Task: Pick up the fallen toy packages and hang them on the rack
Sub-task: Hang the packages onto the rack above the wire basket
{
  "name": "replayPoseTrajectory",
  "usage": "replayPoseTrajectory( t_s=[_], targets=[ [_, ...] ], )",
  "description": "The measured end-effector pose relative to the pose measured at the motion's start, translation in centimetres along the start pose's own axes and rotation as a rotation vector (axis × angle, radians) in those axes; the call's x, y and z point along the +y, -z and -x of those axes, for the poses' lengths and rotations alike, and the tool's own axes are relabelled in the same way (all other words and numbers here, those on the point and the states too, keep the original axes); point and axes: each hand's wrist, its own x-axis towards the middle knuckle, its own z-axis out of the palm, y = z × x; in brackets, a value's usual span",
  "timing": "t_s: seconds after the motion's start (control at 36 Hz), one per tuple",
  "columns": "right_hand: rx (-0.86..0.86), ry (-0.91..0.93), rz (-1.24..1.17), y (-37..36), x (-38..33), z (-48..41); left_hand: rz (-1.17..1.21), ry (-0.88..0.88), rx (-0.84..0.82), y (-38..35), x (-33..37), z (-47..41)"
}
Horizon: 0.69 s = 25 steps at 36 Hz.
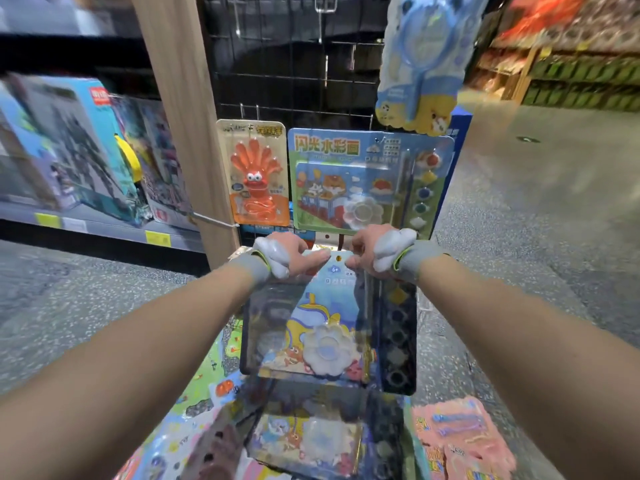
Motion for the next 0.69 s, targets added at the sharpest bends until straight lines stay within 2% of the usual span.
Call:
replayPoseTrajectory(
  t_s=[0.11, 0.22, 0.36, 0.5, 0.69],
  targets=[
    [-0.003, -0.026, 0.031, 1.9, 0.7, -0.2, 0.004, -0.002, 0.039, 1.8, 1.1, -0.3],
    [0.109, -0.004, 0.013, 4.3, 1.7, 0.4, 0.049, -0.005, 0.095, 4.3, 2.6, -0.8],
    [0.220, -0.018, 0.009, 7.5, 3.2, 0.5, -0.004, -0.056, 0.159, 7.9, 4.8, -1.8],
    [0.348, -0.079, -0.002, 10.3, 4.4, 0.2, 0.027, -0.099, 0.246, 10.6, 6.5, -2.8],
    [0.434, -0.121, -0.004, 12.8, 5.1, 0.1, 0.056, -0.058, 0.388, 12.0, 7.1, -4.6]
  ],
)
